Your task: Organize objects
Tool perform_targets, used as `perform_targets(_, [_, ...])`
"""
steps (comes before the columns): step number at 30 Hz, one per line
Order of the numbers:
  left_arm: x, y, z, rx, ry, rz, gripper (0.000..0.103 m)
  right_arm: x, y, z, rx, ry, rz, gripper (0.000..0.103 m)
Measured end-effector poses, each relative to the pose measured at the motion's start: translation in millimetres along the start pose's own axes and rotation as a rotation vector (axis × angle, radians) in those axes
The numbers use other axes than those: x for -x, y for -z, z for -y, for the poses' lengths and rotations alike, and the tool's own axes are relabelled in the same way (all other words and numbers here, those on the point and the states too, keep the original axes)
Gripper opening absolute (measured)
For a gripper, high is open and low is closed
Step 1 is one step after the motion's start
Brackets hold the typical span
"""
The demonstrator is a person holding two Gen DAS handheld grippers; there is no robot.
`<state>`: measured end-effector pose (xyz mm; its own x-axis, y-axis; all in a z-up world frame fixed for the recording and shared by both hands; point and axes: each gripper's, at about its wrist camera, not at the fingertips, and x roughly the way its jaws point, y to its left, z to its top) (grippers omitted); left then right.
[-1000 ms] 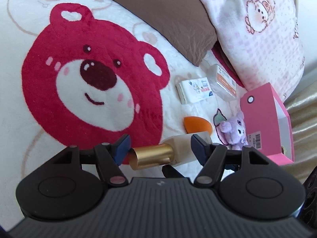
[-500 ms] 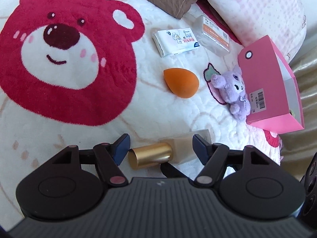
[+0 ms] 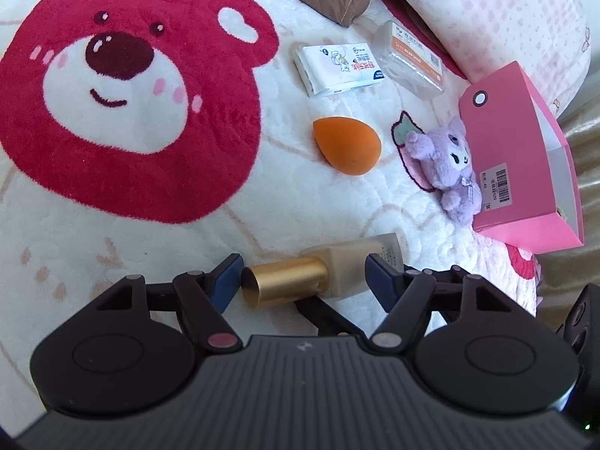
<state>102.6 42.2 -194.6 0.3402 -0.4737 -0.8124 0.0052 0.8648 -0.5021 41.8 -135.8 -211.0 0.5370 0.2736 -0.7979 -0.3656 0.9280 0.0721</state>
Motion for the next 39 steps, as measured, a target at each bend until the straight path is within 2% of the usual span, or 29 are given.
perform_targets(7, [15.2, 12.1, 16.7, -0.055, -0.020, 0.053, 0.068, 16.5, 5.5, 2.3, -0.004, -0.007, 0.054, 0.069])
perform_targets(14, [45.9, 22.7, 40.4, -0.096, 0.033, 0.123, 0.067, 57.6, 3.3, 7.3, 0.006, 0.000, 0.127, 0.069])
perform_targets(21, [69.7, 31.0, 84.5, -0.198, 0.043, 0.198, 0.067, 94.7, 2.6, 18.8, 0.008, 0.028, 0.230, 0.069])
perform_targets(32, [105.1, 19.3, 164.6, -0.293, 0.122, 0.231, 0.067, 168.9, -12.8, 48.0, 0.009, 0.144, 0.343, 0.069])
perform_targets(39, [114.0, 4.1, 215.4, -0.363, 0.169, 0.244, 0.067, 201.9, -21.6, 72.0, -0.020, 0.233, 0.410, 0.069])
